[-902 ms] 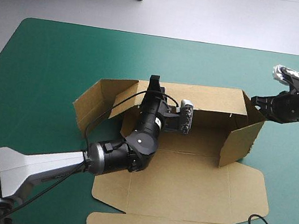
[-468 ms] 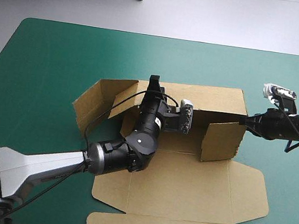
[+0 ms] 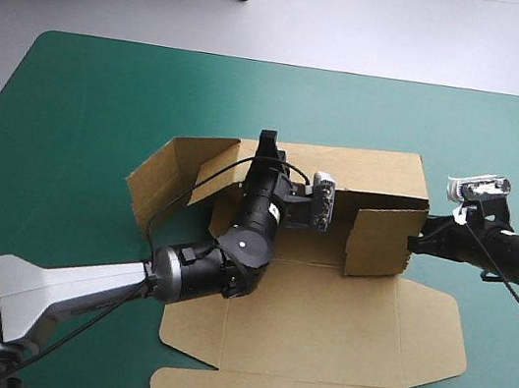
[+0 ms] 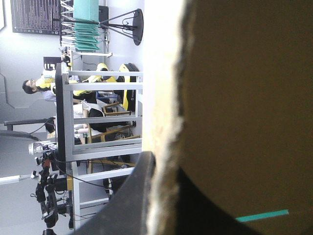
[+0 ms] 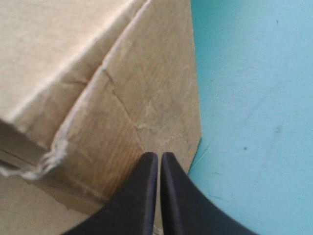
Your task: Fold the box
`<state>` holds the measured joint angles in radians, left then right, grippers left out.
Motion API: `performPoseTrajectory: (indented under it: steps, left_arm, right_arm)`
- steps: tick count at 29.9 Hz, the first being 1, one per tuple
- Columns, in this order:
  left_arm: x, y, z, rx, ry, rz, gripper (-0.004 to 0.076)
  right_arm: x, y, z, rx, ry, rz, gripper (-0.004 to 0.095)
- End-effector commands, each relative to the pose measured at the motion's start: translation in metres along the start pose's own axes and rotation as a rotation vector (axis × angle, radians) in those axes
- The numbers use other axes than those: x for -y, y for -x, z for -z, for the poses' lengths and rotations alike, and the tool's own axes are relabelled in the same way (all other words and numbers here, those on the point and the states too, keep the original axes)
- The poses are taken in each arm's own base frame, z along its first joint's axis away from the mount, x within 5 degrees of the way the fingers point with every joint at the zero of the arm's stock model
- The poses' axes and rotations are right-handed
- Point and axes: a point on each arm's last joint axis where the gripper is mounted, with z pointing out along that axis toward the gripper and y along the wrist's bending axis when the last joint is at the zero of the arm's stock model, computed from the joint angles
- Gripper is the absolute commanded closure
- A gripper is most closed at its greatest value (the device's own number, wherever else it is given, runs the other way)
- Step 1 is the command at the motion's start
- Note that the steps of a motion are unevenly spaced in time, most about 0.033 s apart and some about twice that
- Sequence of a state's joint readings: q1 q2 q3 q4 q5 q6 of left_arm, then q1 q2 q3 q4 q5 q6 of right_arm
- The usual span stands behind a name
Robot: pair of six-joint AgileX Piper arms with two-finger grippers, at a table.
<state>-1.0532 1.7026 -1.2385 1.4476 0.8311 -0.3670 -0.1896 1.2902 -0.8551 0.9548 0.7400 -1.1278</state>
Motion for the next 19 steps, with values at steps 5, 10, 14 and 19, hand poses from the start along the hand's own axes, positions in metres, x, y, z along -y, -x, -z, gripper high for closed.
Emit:
performPoseTrajectory:
  steps: [5, 10, 14, 19]
  left_arm:
    - [-0.019, -0.005, 0.011, -0.012, 0.046, 0.060, 0.0733]
    - [-0.019, -0.005, 0.011, -0.012, 0.046, 0.060, 0.0733]
    - [-0.018, -0.004, 0.011, -0.002, 0.037, 0.064, 0.0733]
    - [-0.016, -0.004, 0.011, -0.006, 0.010, 0.087, 0.0733]
  right_arm:
    - [-0.010, 0.002, 0.016, -0.047, 0.014, 0.148, 0.0534]
    - [-0.011, 0.001, 0.016, -0.054, 0.025, 0.175, 0.0432]
    - [-0.014, 0.002, 0.017, -0.042, 0.065, 0.216, 0.0427]
    - [-0.019, 0.001, 0.017, -0.044, 0.115, 0.213, 0.0425]
